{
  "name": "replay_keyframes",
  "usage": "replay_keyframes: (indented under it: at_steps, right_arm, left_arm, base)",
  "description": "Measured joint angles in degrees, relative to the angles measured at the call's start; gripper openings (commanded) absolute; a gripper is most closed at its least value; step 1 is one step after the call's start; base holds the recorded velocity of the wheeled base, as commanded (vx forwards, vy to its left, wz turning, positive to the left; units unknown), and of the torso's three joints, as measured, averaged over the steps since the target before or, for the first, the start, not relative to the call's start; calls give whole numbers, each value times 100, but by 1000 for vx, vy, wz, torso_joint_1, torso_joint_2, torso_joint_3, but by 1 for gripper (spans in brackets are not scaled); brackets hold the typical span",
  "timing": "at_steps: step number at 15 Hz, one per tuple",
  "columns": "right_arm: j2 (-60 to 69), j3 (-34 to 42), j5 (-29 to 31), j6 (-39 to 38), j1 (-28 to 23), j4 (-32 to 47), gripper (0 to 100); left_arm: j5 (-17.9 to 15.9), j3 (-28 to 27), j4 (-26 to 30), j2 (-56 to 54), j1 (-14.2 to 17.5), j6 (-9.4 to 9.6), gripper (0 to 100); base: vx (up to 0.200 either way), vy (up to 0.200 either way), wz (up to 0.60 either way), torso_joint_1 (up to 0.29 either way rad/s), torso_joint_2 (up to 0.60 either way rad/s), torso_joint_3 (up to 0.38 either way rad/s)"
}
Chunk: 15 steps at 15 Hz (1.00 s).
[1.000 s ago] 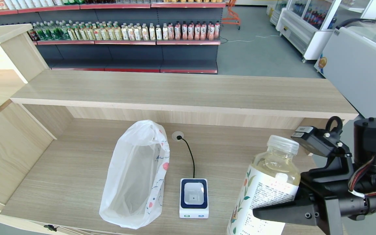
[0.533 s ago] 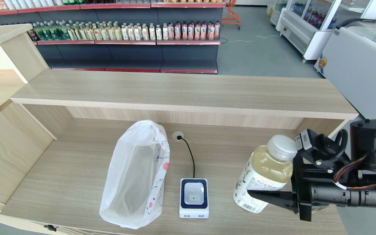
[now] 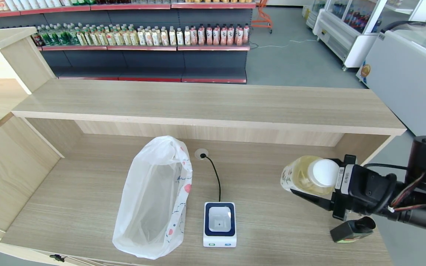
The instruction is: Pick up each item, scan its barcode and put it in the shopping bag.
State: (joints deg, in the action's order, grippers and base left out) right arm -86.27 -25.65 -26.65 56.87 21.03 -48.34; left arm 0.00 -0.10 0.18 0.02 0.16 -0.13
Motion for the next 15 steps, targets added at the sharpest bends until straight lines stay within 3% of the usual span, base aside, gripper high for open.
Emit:
replay_keyframes:
  at_steps: [8, 15]
  right_arm:
    - [-46, -4, 260, 881, 396, -13, 0]
    - [-105, -73, 482, 1024, 702, -22, 0]
  left_arm:
    - [0, 0, -2, 0, 0, 9, 100]
    - [-2, 0, -2, 0, 6, 9, 100]
  base:
    - [0, 0, 0, 0, 0, 0]
    - [0, 200, 0, 1, 2, 4]
